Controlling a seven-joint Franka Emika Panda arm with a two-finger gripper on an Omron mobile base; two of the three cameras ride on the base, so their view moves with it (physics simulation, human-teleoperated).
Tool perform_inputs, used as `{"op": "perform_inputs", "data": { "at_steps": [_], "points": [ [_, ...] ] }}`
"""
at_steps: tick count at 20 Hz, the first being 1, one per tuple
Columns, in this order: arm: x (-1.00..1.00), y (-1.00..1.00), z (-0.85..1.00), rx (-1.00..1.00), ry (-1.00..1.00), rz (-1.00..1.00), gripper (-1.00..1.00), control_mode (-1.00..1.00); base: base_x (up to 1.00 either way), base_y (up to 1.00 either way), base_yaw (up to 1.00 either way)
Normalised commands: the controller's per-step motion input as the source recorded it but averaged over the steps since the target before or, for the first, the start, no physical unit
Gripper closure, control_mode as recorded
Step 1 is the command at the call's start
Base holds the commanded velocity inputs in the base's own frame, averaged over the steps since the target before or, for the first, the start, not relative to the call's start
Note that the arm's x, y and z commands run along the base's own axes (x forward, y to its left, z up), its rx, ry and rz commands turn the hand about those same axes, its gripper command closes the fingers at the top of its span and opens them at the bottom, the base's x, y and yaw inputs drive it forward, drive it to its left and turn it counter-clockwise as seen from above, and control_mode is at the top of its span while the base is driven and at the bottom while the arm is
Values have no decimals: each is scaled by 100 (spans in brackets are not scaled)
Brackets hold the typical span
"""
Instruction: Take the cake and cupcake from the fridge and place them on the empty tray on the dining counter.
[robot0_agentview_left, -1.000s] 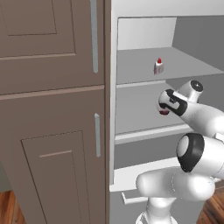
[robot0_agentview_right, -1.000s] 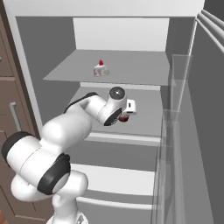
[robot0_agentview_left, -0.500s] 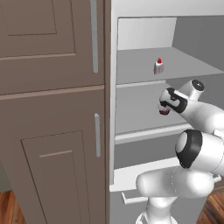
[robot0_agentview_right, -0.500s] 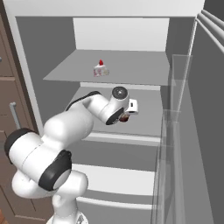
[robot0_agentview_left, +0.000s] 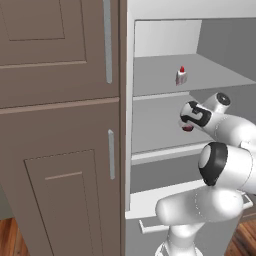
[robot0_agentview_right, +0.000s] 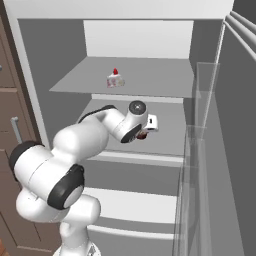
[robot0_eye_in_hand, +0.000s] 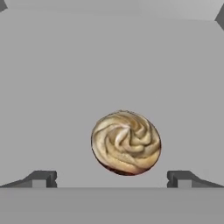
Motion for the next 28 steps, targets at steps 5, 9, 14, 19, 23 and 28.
{"op": "perform_inputs", "data": {
  "at_steps": [5,9,14,19,23,28],
  "points": [
    [3,-1,-9,0,0,0,-100,-100,0,0,0],
    [0,-4,-6,0,0,0,-100,-100,0,0,0],
    [3,0,-8,0,0,0,-100,-100,0,0,0],
    [10,0,-6,0,0,0,-100,-100,0,0,0],
    [10,0,-5,0,0,0,-100,-100,0,0,0],
    [6,-3,-6,0,0,0,-100,-100,0,0,0]
  ]
}}
